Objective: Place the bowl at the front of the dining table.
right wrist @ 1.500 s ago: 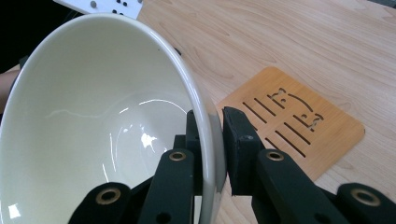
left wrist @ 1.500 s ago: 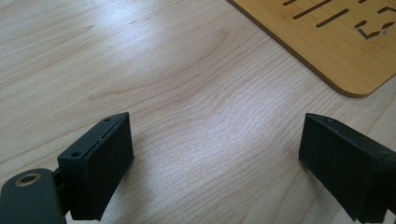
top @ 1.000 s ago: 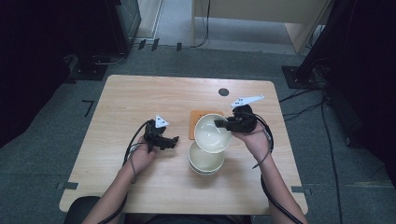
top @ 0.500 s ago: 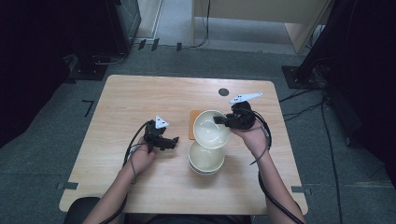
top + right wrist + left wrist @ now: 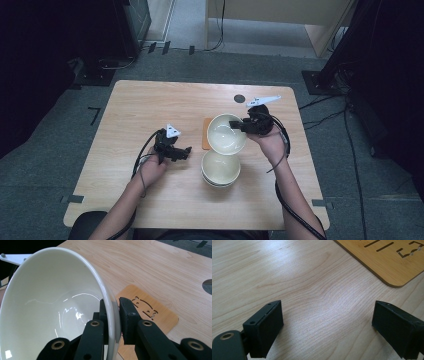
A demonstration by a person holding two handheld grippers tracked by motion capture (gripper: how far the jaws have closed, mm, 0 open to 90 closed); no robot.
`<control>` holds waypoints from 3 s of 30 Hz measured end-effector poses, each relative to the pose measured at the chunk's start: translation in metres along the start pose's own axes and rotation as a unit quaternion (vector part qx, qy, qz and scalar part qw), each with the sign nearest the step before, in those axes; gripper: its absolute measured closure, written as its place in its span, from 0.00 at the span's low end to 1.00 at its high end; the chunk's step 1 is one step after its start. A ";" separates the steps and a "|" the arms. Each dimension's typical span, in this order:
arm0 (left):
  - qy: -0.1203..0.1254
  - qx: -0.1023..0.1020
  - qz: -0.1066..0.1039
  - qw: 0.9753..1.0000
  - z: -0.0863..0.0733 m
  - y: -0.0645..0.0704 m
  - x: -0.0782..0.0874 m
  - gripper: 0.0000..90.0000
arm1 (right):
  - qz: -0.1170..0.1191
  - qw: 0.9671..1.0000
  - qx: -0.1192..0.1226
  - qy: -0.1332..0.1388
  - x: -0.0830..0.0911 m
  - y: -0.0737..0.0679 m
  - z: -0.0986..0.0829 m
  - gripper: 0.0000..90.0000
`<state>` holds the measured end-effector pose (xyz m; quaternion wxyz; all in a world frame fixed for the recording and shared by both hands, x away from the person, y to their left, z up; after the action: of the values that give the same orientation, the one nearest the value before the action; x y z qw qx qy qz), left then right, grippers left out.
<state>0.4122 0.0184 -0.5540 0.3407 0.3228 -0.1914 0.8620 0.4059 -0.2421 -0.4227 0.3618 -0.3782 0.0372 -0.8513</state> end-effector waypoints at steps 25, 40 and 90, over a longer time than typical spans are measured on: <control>0.001 0.000 0.000 1.000 0.000 0.000 0.000 0.11 | 0.005 1.000 -0.001 0.000 -0.013 -0.001 0.014 0.91; 0.001 0.000 0.000 1.000 0.000 0.000 0.000 0.11 | -0.001 1.000 -0.010 0.005 -0.017 0.012 0.014 0.91; 0.000 -0.001 -0.001 1.000 0.000 0.000 0.000 0.11 | -0.022 0.999 -0.029 -0.008 -0.042 0.039 0.006 0.91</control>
<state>0.4119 0.0184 -0.5541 0.3414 0.3230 -0.1918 0.8616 0.4511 -0.2425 -0.4575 0.3318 -0.3960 0.0507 -0.8547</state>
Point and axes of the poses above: each handheld gripper's, and its own axes: x roughly backward along the jaws, z roughly out of its top, y roughly to its right, the point moved 5 cm from there along -x, roughly forward along the jaws, and after that the axes turned 9 degrees about -x, right-handed, at the moved point
